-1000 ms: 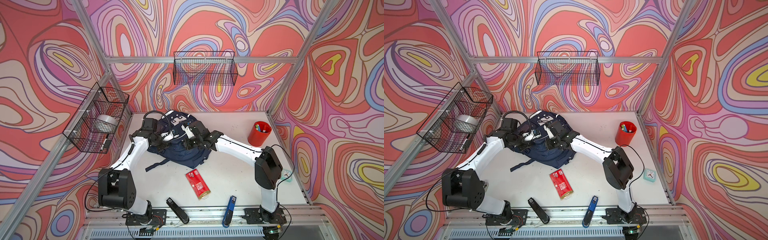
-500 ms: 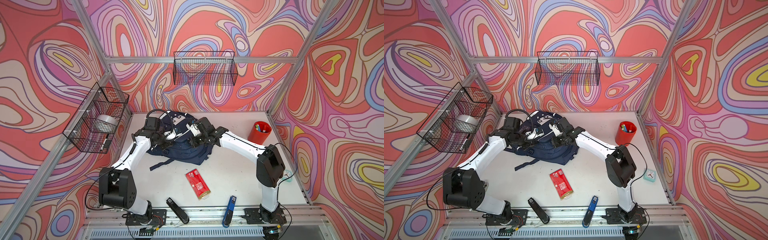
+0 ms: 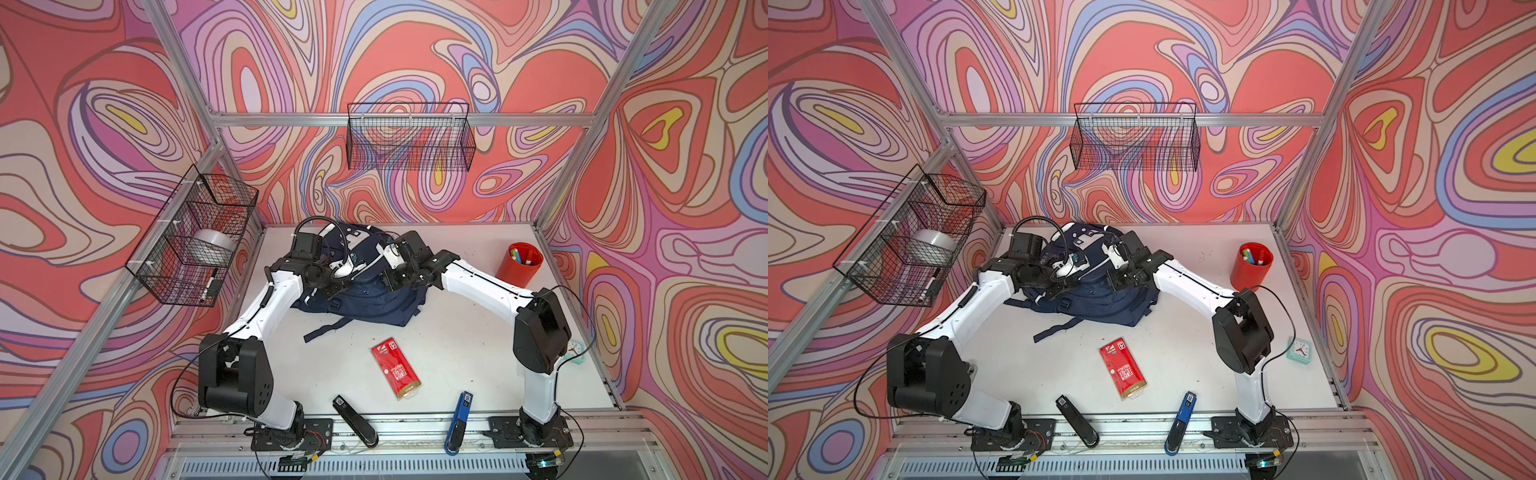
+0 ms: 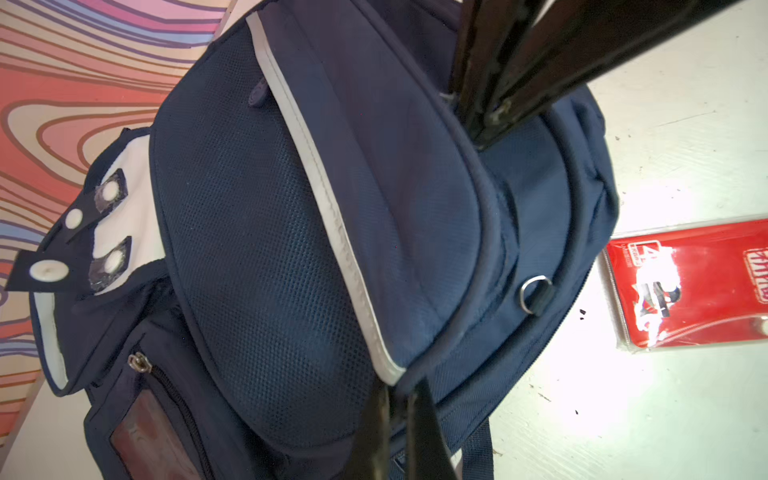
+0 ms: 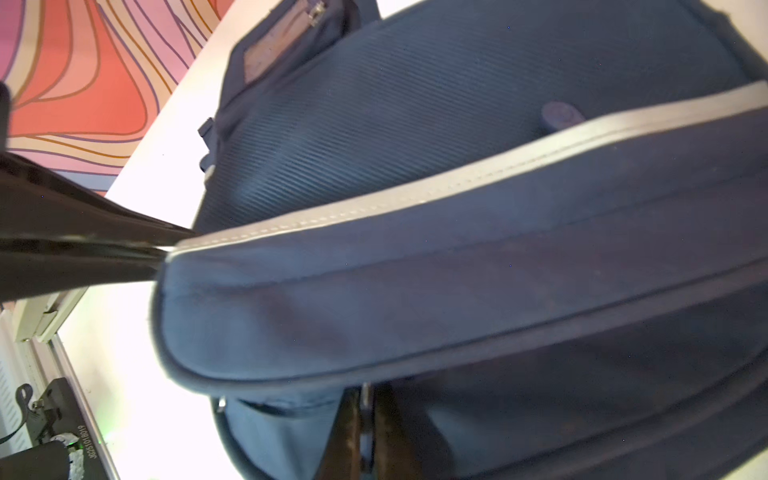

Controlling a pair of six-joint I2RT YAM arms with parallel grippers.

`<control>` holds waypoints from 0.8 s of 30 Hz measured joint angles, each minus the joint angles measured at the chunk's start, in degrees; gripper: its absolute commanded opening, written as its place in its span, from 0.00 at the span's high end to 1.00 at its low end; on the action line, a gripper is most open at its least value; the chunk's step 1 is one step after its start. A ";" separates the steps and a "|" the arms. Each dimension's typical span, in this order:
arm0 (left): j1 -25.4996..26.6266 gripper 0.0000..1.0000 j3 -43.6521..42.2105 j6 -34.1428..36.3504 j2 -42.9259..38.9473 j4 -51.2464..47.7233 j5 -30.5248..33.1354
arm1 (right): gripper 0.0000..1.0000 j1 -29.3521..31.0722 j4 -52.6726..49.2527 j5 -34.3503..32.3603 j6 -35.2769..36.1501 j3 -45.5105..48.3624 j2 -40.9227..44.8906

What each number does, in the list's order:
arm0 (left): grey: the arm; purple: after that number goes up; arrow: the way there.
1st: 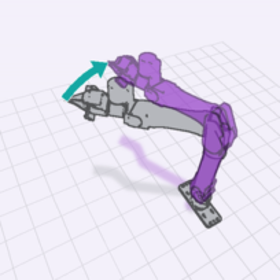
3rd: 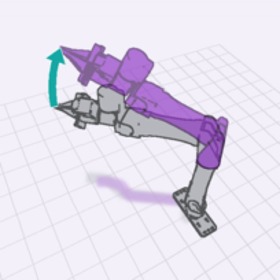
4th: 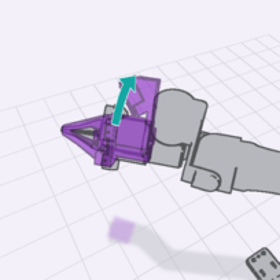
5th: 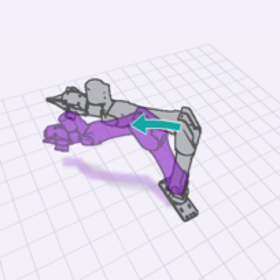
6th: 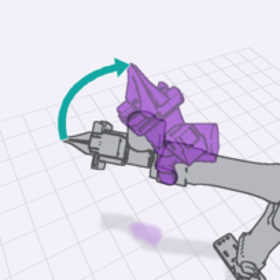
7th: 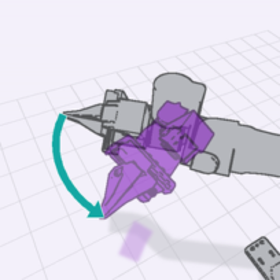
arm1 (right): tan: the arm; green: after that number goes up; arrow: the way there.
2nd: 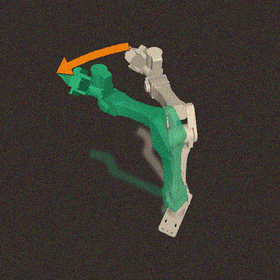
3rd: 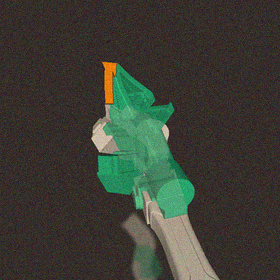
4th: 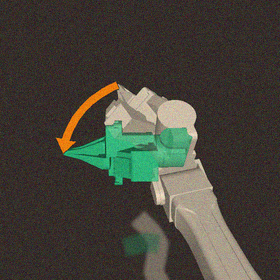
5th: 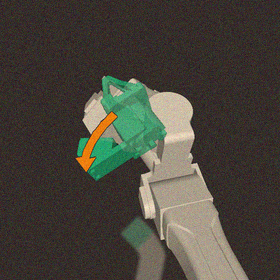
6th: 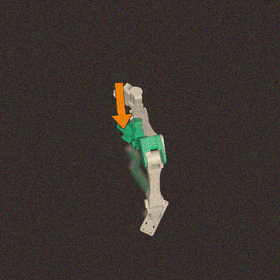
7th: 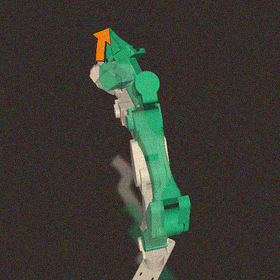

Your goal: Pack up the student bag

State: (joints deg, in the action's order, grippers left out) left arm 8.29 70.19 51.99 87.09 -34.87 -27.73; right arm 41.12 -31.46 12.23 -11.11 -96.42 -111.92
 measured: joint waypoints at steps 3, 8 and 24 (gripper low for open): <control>-0.15 1.00 0.74 -0.33 0.02 -1.27 1.18 | 1.00 1.33 0.09 -0.70 -1.95 -0.90 0.00; -0.48 1.00 0.98 -1.20 0.02 -2.62 2.16 | 1.00 3.30 0.33 -1.60 -5.92 -1.25 0.00; -1.29 1.00 2.36 -5.33 0.87 -4.39 4.92 | 1.00 6.36 0.66 -5.35 -10.60 -5.11 -2.69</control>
State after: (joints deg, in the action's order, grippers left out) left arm 7.01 72.55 46.65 87.96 -39.27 -22.81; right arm 47.48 -30.81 6.87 -21.71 -101.54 -114.61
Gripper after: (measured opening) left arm 0.048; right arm 0.061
